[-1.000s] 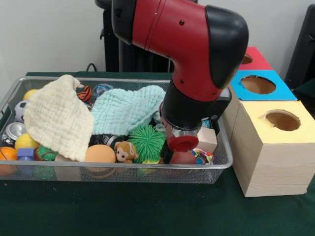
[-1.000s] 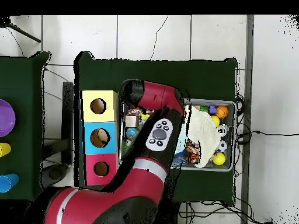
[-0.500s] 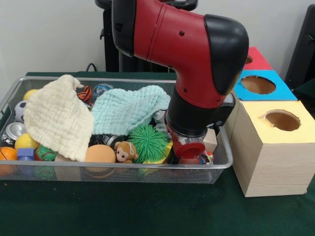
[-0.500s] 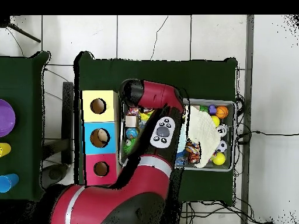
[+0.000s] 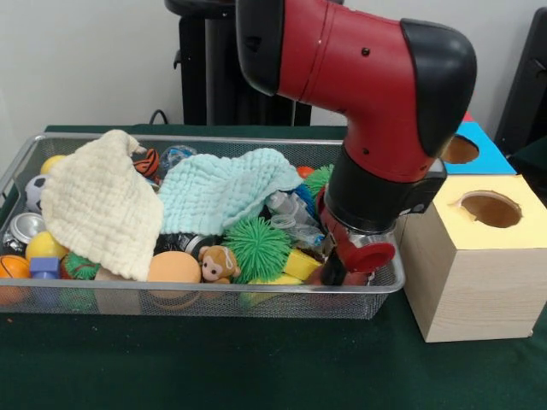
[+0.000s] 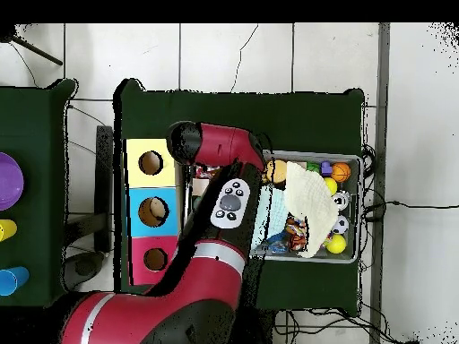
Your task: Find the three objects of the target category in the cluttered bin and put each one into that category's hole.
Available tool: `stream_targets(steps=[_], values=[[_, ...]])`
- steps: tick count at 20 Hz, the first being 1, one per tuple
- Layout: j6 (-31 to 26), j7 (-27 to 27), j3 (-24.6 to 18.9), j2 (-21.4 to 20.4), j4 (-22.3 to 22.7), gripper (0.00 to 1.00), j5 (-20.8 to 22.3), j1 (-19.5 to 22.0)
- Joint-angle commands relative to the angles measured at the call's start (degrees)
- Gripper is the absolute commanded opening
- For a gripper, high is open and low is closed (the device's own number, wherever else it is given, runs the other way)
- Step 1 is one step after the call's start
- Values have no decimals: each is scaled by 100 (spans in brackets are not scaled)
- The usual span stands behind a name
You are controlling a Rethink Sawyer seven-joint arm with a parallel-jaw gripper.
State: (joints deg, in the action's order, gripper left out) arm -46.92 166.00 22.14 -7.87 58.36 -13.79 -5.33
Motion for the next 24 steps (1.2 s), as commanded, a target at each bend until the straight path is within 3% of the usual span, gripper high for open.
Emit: stream_targets(steps=[1, 2, 18, 24], values=[[43, 633, -611, -56, 406, 0, -203, -175], [53, 583, -585, -44, 399, 100, -175, -163], [54, 519, -478, 64, 223, 100, -42, -142], [105, 754, -609, 245, 279, 100, -221, -124]])
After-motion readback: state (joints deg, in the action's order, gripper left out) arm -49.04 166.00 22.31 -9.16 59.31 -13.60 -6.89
